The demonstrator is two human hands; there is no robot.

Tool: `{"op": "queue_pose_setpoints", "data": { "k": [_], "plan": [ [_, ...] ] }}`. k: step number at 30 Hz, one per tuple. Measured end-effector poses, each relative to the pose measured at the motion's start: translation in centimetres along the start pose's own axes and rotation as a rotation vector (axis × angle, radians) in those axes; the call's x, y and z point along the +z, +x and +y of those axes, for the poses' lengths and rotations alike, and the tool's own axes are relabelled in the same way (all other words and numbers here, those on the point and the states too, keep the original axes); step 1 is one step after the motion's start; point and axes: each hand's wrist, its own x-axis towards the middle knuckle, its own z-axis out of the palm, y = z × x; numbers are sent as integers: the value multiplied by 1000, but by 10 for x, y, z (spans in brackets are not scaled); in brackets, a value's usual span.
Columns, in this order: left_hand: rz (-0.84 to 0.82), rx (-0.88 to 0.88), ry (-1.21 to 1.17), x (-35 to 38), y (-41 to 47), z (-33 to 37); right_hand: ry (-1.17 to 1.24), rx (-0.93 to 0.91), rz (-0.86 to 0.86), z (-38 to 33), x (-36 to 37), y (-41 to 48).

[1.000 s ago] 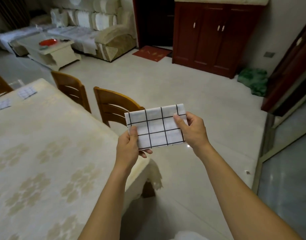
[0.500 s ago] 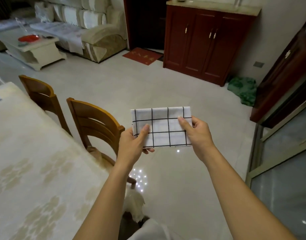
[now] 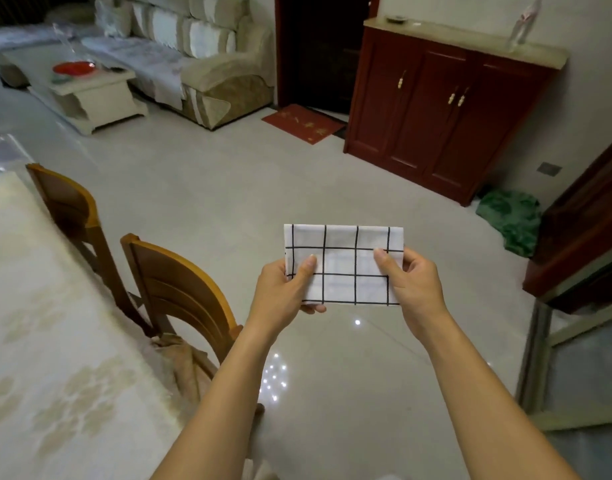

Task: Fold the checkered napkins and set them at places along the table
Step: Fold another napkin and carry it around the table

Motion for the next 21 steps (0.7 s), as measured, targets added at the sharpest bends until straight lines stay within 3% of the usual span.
{"op": "queue_pose_setpoints", "data": {
  "k": [6, 15, 21],
  "plan": [
    [123, -10, 70, -9, 58, 9, 20, 47, -181, 2, 32, 89],
    [421, 38, 118, 27, 152, 41, 75, -36, -453, -17, 53, 236],
    [548, 83, 163, 44, 203, 56, 137, 91, -587, -29, 64, 301]
  ]
}}
